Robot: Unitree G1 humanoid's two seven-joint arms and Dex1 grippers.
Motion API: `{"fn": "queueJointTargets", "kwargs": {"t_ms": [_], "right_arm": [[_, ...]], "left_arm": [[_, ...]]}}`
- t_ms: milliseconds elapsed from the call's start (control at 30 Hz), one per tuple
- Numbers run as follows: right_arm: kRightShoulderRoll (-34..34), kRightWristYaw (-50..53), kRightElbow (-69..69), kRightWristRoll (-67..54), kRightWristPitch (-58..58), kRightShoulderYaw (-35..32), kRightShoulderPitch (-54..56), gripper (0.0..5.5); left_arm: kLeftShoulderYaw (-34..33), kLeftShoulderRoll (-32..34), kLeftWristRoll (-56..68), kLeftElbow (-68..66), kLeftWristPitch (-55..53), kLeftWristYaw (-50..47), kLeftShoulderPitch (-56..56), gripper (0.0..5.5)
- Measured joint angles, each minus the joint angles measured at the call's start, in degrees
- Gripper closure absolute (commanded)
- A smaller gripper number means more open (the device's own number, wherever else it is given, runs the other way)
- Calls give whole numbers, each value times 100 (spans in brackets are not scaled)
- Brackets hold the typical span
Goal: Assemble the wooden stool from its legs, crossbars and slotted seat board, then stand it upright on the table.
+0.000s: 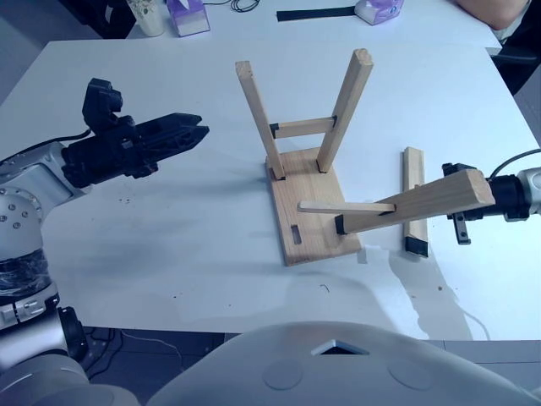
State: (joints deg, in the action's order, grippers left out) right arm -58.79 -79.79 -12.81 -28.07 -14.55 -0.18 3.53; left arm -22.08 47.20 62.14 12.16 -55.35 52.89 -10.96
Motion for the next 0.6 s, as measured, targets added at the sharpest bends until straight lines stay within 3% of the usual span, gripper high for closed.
{"fn": "queueJointTargets", "kwargs": {"t_ms": [300, 500, 600], "right_arm": [[31, 246, -423, -45, -202, -50, -473, 547], [395, 1586, 5, 698, -9, -490, -739, 547], [487, 1814, -657, 486, -278, -806, -1289, 547]], "left_arm": [[-5, -32, 6, 76, -16, -82, 27, 299], [-70, -65, 144, 277, -34, -216, 151, 299], [-103, -55, 200, 320, -119, -244, 250, 299]]}}
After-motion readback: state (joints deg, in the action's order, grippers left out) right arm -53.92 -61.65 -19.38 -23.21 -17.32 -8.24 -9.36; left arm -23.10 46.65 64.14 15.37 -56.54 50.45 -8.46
